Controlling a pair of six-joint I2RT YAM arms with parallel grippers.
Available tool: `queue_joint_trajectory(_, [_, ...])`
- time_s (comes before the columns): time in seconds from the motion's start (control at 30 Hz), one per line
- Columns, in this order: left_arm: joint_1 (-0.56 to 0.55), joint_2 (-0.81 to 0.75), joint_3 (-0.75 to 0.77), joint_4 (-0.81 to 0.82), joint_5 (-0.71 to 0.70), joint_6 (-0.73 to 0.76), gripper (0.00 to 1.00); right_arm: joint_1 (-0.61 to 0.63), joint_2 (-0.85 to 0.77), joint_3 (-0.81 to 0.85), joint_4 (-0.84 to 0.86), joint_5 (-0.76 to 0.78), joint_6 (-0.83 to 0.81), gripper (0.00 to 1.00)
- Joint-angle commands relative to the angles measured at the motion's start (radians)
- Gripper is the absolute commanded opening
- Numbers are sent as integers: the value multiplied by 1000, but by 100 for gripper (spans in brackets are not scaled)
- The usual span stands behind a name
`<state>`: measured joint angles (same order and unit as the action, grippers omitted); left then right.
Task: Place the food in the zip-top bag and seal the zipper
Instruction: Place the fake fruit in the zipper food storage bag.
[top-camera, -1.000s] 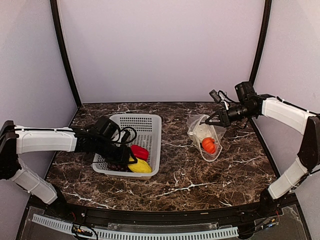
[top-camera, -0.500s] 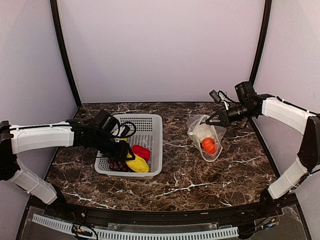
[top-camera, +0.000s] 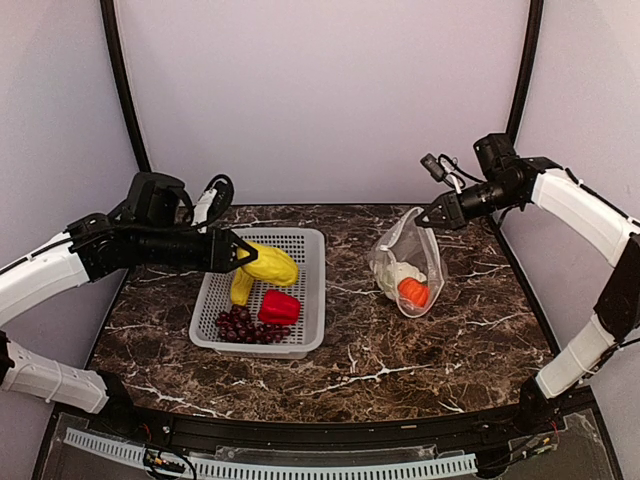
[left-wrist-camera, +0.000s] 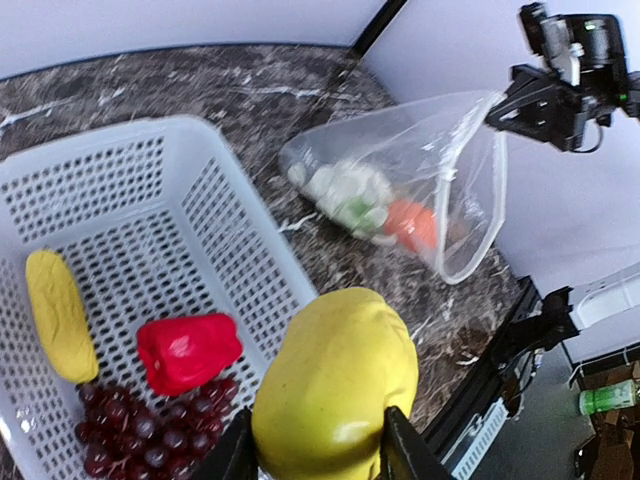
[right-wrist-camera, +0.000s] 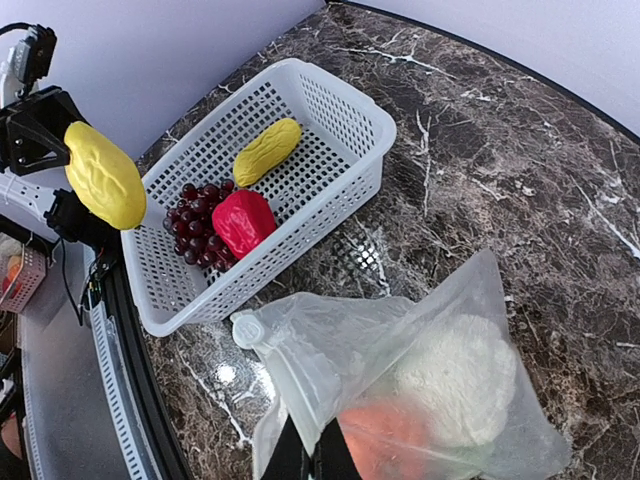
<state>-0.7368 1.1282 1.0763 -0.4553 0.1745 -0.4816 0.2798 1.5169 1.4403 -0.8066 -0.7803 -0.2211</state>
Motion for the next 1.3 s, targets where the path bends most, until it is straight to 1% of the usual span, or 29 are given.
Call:
queue_joint_trajectory(0.0, [-72, -13, -7, 260, 58, -2, 17, 29, 33, 83, -84, 9, 26, 0])
queue_joint_trajectory(0.2, [-219, 87, 34, 468, 11, 6, 17, 52, 66, 171, -127, 4, 58, 0])
queue_joint_trajectory(0.23, [-228, 115, 37, 527, 6, 2, 17, 56, 69, 170, -126, -1, 62, 0])
queue_joint_trajectory(0.3, [-254, 166, 43, 595, 2, -12, 17, 63, 75, 167, -124, -8, 68, 0])
queue_joint_trajectory(0.37, [-281, 227, 86, 618, -22, -14, 17, 65, 85, 167, -125, -30, 72, 0])
queue_joint_trajectory(0.47, [-344, 310, 159, 615, -95, 16, 17, 65, 98, 174, -125, -46, 81, 0])
queue_joint_trajectory(0.6, [-404, 454, 301, 541, -242, 52, 17, 65, 114, 189, -133, -46, 90, 0])
queue_joint_trajectory(0.7, [-430, 554, 400, 448, -352, 27, 17, 65, 113, 193, -138, -43, 93, 0])
queue_joint_trajectory(0.77, [-445, 602, 438, 401, -436, -12, 15, 65, 107, 190, -138, -41, 94, 0])
queue_joint_trajectory(0.97, [-466, 691, 489, 370, -601, -43, 14, 65, 86, 174, -146, -38, 98, 0])
queue_joint_trajectory(1.17, [-464, 738, 507, 388, -704, -13, 14, 65, 63, 143, -147, -59, 99, 0])
queue_joint_trajectory(1.27, [-463, 798, 560, 416, -720, 18, 14, 65, 56, 132, -146, -105, 103, 0])
